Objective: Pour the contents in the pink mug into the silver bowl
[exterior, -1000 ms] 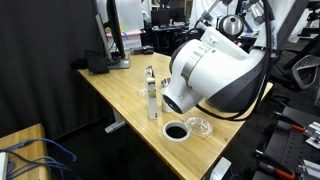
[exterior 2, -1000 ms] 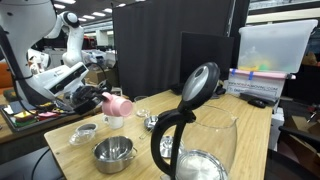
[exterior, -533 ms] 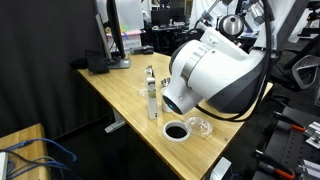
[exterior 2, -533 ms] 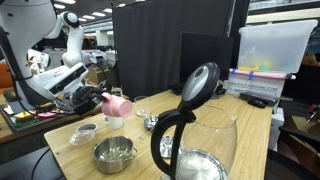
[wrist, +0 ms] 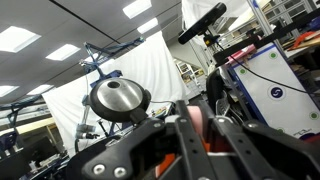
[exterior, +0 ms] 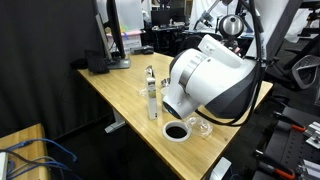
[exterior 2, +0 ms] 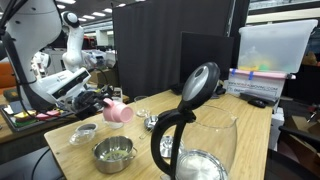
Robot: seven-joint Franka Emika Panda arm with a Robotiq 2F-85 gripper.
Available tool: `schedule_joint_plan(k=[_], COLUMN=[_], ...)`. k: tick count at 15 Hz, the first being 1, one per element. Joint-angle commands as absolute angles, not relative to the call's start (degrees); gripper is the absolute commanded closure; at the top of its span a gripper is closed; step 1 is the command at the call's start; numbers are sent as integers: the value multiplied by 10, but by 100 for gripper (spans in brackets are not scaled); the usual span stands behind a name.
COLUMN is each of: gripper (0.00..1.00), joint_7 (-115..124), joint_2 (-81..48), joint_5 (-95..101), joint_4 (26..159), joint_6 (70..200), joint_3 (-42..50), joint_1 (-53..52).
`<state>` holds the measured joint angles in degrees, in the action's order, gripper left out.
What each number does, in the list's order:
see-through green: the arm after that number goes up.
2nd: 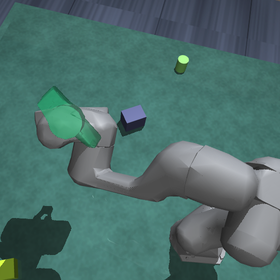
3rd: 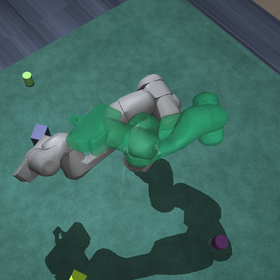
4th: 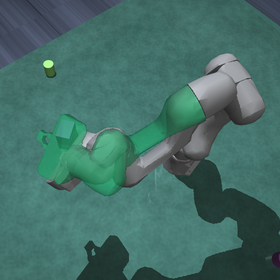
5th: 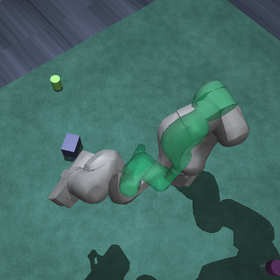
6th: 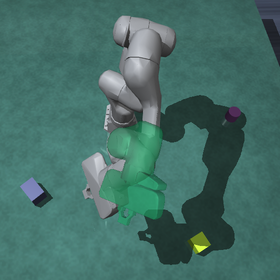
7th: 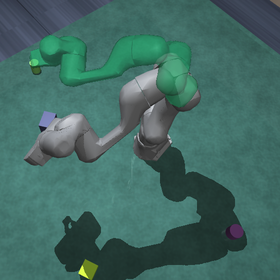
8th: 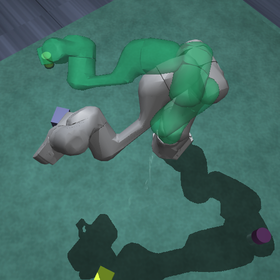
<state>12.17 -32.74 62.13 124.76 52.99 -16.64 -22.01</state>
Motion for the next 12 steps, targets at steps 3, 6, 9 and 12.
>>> schedule_joint_plan(k=[3, 6, 9, 12], gripper=[96, 96, 96, 96], joint_7=[121, 121, 120, 119], joint_2=[-351, -362, -371, -381], joint_5=[624, 622, 621, 621], joint_4=[1225, 1219, 1214, 1208], joint_6=[523, 526, 528, 530], joint_3=[-168, -168, -169, -170], joint_1=[-209, -205, -204, -203])
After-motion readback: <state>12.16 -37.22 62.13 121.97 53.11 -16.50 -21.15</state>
